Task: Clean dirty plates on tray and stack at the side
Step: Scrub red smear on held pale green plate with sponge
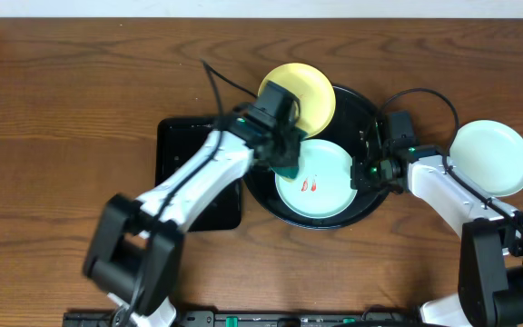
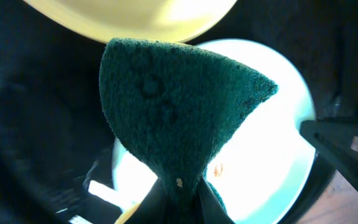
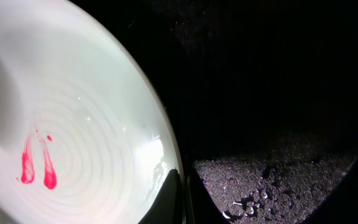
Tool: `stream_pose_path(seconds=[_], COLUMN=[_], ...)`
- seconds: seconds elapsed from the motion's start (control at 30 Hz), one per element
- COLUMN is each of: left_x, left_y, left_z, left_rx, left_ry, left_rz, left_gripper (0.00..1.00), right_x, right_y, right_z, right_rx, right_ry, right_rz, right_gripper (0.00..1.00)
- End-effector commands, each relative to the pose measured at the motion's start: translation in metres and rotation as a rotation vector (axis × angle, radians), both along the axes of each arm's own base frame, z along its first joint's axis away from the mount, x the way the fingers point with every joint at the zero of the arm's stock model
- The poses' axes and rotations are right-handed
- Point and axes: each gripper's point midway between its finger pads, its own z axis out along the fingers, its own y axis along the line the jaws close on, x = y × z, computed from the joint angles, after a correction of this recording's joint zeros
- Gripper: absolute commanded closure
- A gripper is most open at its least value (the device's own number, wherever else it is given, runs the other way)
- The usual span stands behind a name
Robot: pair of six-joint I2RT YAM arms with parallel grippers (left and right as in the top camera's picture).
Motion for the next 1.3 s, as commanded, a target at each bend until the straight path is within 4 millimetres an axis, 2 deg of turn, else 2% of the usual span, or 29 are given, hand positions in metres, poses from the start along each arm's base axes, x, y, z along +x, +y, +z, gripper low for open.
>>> stream_pose_path(seconds=[0.0, 0.17, 0.3, 0.4, 0.5, 0.6, 0.7, 0.77, 0.93, 1.0, 1.13, 1.27], left_x=[-0.009, -0.027, -0.042, -0.046, -0.038, -0.027, -0.015, -0.008, 0.009, 0.011, 0.007, -0.008], left_y=[-0.033, -0.065, -0.073, -0.052, -0.01, 0.027, 0.036, 0.026, -0.02, -0.036, -0.048, -0.059], left_z=[-0.009, -0.034, -0.056, -0.074, -0.081, -0.077, -0.065, -0.048, 0.006, 0.017, 0.009, -0.019], left_rx=[-0.08, -0.1, -0.063, 0.062, 0.243, 0.375, 0.378, 0.323, 0.091, 0.01, -0.009, 0.024], left_ry=[0.064, 0.11, 0.151, 0.164, 0.127, 0.091, 0.053, 0.015, -0.097, -0.115, -0.096, -0.038], left_rz=[0.0, -0.052, -0.081, -0.048, 0.023, 0.088, 0.091, 0.044, -0.024, -0.038, -0.038, -0.058], left_gripper=[0.93, 0.93, 0.93, 0.92, 0.93, 0.93, 0.93, 0.93, 0.93, 0.93, 0.93, 0.93], right_x=[-0.004, -0.004, -0.004, -0.005, -0.005, -0.005, -0.005, -0.005, -0.005, -0.005, -0.005, -0.005], right_y=[0.003, 0.003, 0.003, 0.003, 0.003, 0.003, 0.003, 0.003, 0.003, 0.003, 0.003, 0.003], right_z=[-0.004, -0.004, -0.004, -0.004, -0.004, -0.004, -0.004, -0.004, -0.004, -0.005, -0.005, -0.005], right_rx=[0.0, 0.001, 0.0, 0.0, 0.0, 0.0, 0.0, 0.0, 0.0, -0.001, 0.0, -0.001], right_ry=[0.018, 0.018, 0.019, 0.021, 0.022, 0.022, 0.022, 0.022, 0.022, 0.022, 0.022, 0.022], right_rz=[-0.001, -0.001, -0.001, -0.001, -0.001, -0.001, -0.001, -0.001, -0.001, -0.001, -0.001, -0.001], right_gripper=[0.99, 0.99, 0.99, 0.99, 0.99, 0.99, 0.99, 0.99, 0.99, 0.99, 0.99, 0.99])
